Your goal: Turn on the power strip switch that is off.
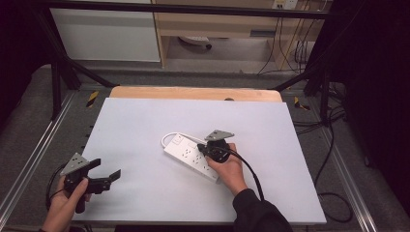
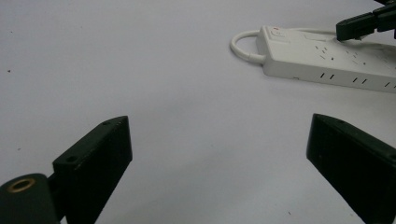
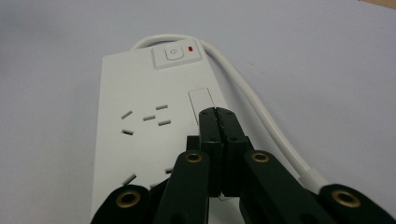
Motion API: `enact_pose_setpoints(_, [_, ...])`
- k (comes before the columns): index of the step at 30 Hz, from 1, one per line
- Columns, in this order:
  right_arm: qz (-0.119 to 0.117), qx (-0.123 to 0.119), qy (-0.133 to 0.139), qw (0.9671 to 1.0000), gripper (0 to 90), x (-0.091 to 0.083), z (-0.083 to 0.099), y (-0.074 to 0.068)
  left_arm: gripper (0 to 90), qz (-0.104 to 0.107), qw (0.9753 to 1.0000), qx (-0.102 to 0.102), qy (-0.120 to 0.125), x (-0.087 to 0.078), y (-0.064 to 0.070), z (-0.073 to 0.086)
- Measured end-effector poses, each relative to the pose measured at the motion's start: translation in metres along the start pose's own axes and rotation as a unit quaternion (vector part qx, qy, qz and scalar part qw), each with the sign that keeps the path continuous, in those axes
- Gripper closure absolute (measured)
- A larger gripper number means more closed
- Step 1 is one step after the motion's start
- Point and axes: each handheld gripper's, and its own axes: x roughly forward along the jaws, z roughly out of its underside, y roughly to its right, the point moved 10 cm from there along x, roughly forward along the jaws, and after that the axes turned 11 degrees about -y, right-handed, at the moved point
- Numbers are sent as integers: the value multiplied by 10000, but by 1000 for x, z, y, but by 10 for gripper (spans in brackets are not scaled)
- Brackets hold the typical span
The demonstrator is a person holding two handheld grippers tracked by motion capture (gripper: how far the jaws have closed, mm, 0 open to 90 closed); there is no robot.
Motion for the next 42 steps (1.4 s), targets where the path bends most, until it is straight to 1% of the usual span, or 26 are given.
enact_pose_setpoints(15, [-41, 66, 7, 10000, 900, 0, 0, 0, 70, 0, 10000, 2, -2, 0, 0, 0])
enact_pose_setpoints(23, [-40, 56, 7, 10000, 900, 1, 0, 0, 70, -6, 10000, 8, -2, 0, 0, 0])
enact_pose_setpoints(27, [-33, 62, -18, 10000, 900, 1, 1, 0, 70, -5, 10000, 8, -1, 0, 0, 0])
enact_pose_setpoints(28, [-19, 40, -67, 10000, 900, 2, 2, 0, 70, -4, 10000, 8, -1, 0, 0, 0])
enact_pose_setpoints(30, [-36, 56, -36, 10000, 900, 3, 1, 0, 70, -5, 10000, 8, 0, 0, 0, 0])
enact_pose_setpoints(32, [-22, 26, -42, 10000, 900, 3, 1, 0, 70, 1, 10000, 0, 4, 0, 0, 0])
enact_pose_setpoints(42, [-16, 29, -46, 10000, 900, 3, 1, -1, 70, 4, 10000, 0, 3, 0, 0, 0])
